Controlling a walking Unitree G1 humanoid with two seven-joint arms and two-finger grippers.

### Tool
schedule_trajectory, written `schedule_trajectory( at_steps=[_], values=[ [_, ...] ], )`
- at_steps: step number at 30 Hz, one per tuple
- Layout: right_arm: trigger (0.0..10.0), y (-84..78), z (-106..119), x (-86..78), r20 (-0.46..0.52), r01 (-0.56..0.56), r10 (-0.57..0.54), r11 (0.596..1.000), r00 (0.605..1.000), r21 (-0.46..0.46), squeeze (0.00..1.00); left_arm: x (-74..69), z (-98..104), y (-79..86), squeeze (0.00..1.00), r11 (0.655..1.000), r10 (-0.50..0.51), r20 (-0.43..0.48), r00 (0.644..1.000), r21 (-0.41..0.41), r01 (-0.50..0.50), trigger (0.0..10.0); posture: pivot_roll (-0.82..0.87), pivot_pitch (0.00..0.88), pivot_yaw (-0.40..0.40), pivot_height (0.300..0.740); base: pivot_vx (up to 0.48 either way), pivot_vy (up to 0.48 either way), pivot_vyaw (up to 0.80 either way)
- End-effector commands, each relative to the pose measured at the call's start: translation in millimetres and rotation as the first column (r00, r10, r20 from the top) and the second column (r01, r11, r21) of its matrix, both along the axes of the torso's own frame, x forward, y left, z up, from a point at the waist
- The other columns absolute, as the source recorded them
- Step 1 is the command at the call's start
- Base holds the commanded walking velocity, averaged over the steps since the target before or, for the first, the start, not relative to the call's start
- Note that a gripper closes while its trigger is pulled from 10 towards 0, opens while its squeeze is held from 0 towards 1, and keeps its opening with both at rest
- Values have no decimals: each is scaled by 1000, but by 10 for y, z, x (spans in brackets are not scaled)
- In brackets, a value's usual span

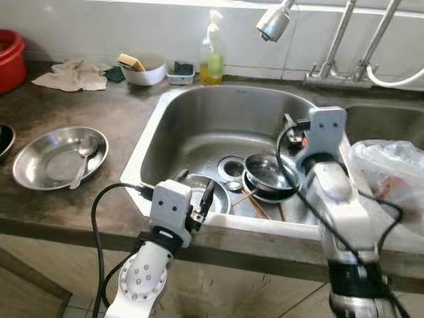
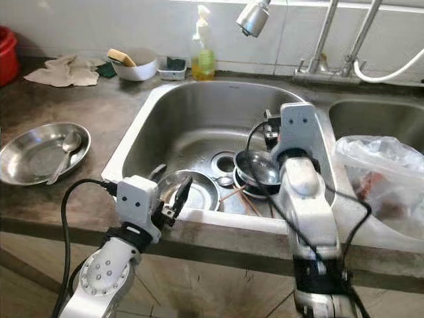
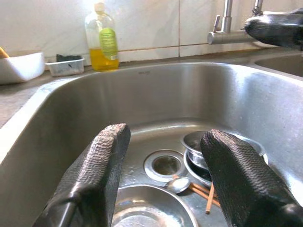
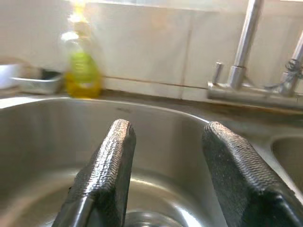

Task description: Kitchen organization

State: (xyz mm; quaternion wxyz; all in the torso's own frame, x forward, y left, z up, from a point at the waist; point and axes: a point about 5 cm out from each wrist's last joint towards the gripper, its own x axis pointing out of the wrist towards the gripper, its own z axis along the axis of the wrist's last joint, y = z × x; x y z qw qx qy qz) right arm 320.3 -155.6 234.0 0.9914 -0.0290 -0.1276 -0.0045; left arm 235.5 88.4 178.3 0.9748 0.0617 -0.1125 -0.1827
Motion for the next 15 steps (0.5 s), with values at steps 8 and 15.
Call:
schedule_trajectory(
  at_steps=[8,15],
  values=[
    [10000,35,-71,-400,61,-11,6,997,998,78,0,-13,-36,2,0,1000,-20,-8,1000,-5,20,10000,169,66,-28,740,0,0,0],
    [10000,65,-96,-507,68,1,-3,1000,998,29,0,-34,-58,-57,0,999,-30,-17,999,-19,30,10000,153,69,-43,740,0,0,0]
  ],
)
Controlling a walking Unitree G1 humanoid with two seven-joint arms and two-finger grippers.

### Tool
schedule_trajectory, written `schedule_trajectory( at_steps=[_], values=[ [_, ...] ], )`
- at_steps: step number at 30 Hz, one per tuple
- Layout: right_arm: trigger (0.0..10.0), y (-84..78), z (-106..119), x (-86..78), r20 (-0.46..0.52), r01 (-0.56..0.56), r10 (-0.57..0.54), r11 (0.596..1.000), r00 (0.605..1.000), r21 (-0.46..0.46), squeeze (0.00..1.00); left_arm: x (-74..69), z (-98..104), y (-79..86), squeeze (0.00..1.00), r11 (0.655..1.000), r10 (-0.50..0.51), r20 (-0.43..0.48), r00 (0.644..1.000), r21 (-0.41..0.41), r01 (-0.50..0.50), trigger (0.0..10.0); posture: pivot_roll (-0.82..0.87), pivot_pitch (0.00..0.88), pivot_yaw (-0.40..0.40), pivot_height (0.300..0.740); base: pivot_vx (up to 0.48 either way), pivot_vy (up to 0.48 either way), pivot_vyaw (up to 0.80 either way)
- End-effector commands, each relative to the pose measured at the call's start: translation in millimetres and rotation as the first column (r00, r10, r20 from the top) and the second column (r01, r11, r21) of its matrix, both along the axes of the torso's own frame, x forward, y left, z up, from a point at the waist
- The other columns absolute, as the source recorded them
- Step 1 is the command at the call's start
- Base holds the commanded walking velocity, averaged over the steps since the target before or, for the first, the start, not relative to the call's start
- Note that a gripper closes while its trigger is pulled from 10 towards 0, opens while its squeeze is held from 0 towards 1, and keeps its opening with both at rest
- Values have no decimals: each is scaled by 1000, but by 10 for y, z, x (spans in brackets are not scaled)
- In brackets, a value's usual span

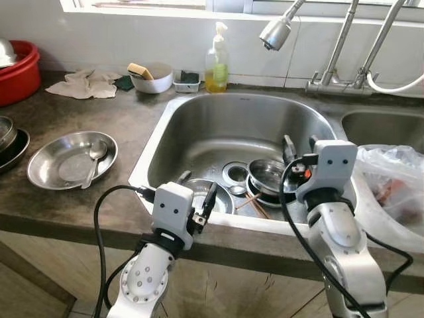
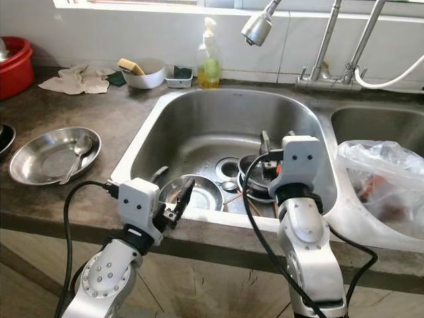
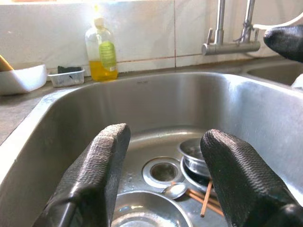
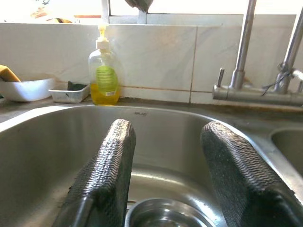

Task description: Kitchen organization

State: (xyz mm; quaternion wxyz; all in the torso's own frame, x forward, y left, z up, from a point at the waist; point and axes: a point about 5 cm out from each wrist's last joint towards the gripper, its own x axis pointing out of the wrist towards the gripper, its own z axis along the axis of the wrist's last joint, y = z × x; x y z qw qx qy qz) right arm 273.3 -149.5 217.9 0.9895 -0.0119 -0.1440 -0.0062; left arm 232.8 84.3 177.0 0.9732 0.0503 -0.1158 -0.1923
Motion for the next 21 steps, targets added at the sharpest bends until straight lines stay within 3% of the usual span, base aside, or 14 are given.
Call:
schedule_trajectory(
  at_steps=[1,6,10,15,21],
  values=[
    [10000,8,66,-48,36,10,-9,1000,999,-3,0,-11,-47,-22,0,1000,-7,-21,1000,-4,7,10000,153,67,-38,740,0,0,0],
    [10000,42,58,-69,37,5,-5,1000,999,-10,0,-23,-50,-29,0,1000,-12,-23,1000,-6,12,10000,154,68,-37,740,0,0,0],
    [10000,91,46,-84,36,-15,16,1000,999,-18,0,-23,-49,-25,0,1000,-17,-25,1000,-12,17,10000,154,67,-38,740,0,68,800],
    [10000,98,52,-74,37,-16,17,1000,999,-15,0,-30,-53,-41,0,1000,-25,-31,999,-18,24,10000,153,64,-37,740,0,457,800],
    [10000,93,66,-61,43,-14,15,1000,999,-8,0,-16,-42,-39,0,1000,-21,-19,1000,-10,20,10000,154,61,-38,740,0,0,800]
  ],
)
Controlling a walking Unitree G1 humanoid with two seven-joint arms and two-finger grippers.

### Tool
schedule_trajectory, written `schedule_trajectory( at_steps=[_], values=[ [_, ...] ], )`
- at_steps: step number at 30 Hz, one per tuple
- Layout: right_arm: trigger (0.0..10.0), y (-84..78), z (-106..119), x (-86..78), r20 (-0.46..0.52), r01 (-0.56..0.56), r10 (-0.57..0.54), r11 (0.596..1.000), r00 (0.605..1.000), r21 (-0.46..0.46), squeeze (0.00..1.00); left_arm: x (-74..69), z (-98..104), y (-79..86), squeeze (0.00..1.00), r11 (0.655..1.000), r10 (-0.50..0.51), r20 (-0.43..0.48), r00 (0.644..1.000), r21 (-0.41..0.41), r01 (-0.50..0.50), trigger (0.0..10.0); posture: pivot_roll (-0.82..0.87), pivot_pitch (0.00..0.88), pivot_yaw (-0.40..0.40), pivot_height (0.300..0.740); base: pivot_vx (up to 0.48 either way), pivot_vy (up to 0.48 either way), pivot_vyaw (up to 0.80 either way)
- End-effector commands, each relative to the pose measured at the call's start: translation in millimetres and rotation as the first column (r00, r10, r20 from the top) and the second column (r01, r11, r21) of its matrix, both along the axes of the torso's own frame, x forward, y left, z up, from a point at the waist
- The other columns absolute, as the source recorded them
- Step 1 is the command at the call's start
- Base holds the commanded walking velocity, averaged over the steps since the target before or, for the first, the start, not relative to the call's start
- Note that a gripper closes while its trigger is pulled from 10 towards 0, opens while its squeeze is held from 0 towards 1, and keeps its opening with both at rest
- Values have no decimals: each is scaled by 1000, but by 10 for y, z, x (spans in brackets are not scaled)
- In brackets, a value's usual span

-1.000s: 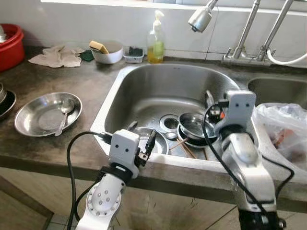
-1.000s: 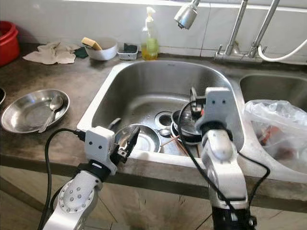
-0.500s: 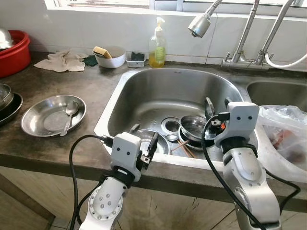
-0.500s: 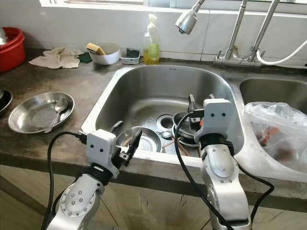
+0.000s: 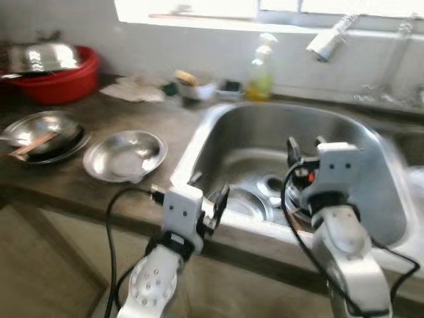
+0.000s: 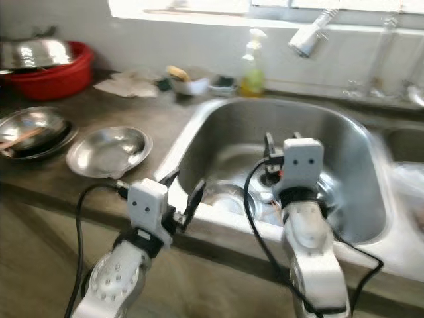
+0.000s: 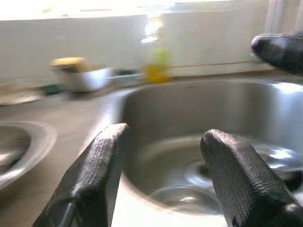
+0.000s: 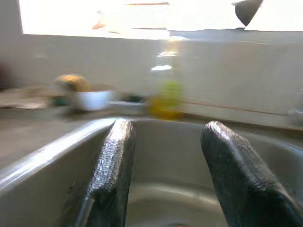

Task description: Kitchen organization

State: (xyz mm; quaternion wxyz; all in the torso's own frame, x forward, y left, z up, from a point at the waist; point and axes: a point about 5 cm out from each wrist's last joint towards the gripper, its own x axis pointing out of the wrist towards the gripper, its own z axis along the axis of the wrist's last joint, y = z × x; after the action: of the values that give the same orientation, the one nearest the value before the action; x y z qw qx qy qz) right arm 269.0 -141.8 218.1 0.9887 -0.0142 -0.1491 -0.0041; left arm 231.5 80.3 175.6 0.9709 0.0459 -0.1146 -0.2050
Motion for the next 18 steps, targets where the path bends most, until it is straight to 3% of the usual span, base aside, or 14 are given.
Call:
schedule_trajectory(
  at_steps=[1,13,18],
  values=[
    [10000,23,66,-18,34,-16,16,1000,999,-1,0,0,-27,10,0,1000,8,-13,1000,-7,-8,10000,154,60,-34,740,0,0,800],
    [10000,33,102,12,49,-40,39,999,998,7,0,12,-19,4,0,1000,4,-6,1000,-5,-4,10000,156,48,-28,740,0,0,730],
    [10000,21,94,53,31,-65,65,998,997,6,0,-1,-38,6,0,1000,3,-14,1000,-3,-3,10000,155,47,-29,740,0,0,0]
  ],
)
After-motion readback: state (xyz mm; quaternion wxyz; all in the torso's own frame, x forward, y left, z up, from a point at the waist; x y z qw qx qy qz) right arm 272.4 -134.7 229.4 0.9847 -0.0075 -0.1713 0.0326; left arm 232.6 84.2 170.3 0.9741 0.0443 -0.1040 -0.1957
